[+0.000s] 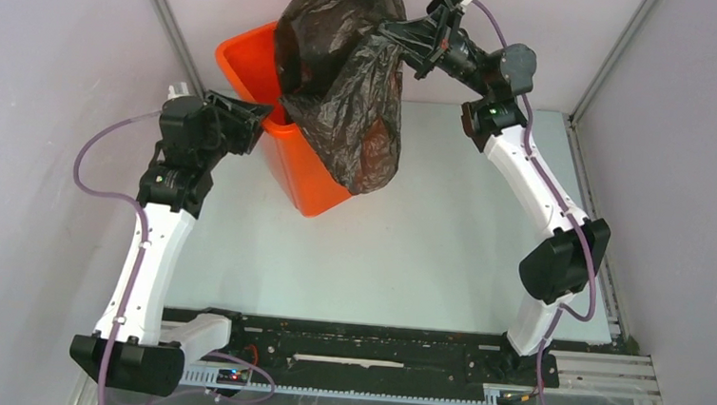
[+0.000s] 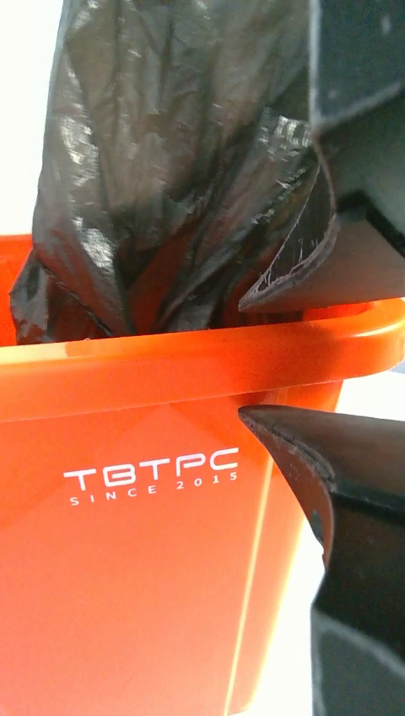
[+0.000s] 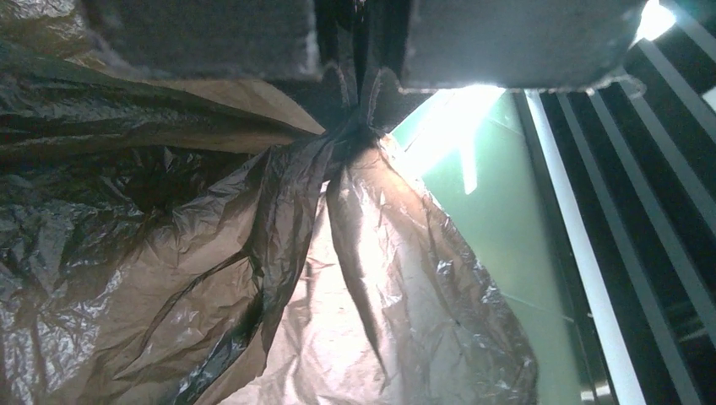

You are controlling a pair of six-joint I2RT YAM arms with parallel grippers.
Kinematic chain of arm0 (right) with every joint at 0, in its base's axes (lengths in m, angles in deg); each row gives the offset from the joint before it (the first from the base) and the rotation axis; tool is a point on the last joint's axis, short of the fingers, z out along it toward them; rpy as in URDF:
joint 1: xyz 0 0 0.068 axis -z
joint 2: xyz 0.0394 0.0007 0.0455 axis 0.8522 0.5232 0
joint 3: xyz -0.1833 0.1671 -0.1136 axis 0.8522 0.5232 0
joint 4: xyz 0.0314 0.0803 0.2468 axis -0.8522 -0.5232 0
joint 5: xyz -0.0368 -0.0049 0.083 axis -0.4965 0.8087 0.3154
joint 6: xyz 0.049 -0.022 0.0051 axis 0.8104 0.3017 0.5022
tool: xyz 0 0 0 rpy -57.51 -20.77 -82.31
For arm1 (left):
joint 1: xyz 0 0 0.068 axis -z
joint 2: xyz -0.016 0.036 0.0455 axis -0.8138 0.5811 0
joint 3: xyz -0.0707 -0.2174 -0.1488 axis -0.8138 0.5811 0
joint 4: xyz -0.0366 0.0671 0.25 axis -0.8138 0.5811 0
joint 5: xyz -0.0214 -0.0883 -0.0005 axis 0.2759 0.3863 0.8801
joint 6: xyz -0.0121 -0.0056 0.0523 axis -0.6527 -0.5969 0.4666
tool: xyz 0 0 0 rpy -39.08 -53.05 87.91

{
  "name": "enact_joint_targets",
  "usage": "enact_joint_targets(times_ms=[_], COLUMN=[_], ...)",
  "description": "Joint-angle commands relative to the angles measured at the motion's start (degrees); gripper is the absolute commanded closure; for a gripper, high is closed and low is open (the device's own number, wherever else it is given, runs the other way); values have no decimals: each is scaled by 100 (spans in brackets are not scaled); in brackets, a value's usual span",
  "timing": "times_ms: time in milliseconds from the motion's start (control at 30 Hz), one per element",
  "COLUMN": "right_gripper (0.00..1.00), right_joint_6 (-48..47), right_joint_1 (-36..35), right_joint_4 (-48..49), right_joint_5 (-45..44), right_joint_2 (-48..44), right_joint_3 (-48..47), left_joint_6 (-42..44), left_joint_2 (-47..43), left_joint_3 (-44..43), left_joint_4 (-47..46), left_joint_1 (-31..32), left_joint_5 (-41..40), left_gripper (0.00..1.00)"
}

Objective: Put the trash bags into the trash bin

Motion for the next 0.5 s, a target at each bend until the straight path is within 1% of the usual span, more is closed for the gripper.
enact_joint_targets(times_ms=[0, 33, 67, 133, 200, 267, 300, 433, 467], right_gripper=[100, 100, 100, 100, 100, 100, 100, 100, 100], right_joint_6=[15, 6, -10, -112, -359, -759, -1033, -1774, -1921], right_joint_1=[-14, -5, 5, 35, 57, 74, 74, 93, 108], right_joint_4=[381, 398, 404, 326, 54, -361, -602, -1374, -1537], right_joint_5=[21, 32, 57, 122, 245, 400, 467, 605, 610], right_joint_2=[-370, -378, -389, -422, -473, -530, -579, -791, -860], right_joint_3=[82, 91, 76, 27, -91, -249, -319, -477, -484], left_joint_6=[-275, -264, -268, -289, -311, -320, -336, -432, -469], left_joint_2=[-60, -72, -98, -209, -343, -466, -516, -631, -660], left_joint_3=[-76, -12, 68, 234, 377, 455, 479, 474, 482], left_joint_4=[-349, -353, -359, -434, -514, -521, -521, -529, -545], left_joint_1=[-15, -7, -5, 13, 95, 324, 464, 1103, 1242], left_joint_5=[340, 454, 612, 956, 1264, 1492, 1568, 1664, 1660], left_gripper=[54, 56, 64, 73, 78, 85, 87, 99, 100])
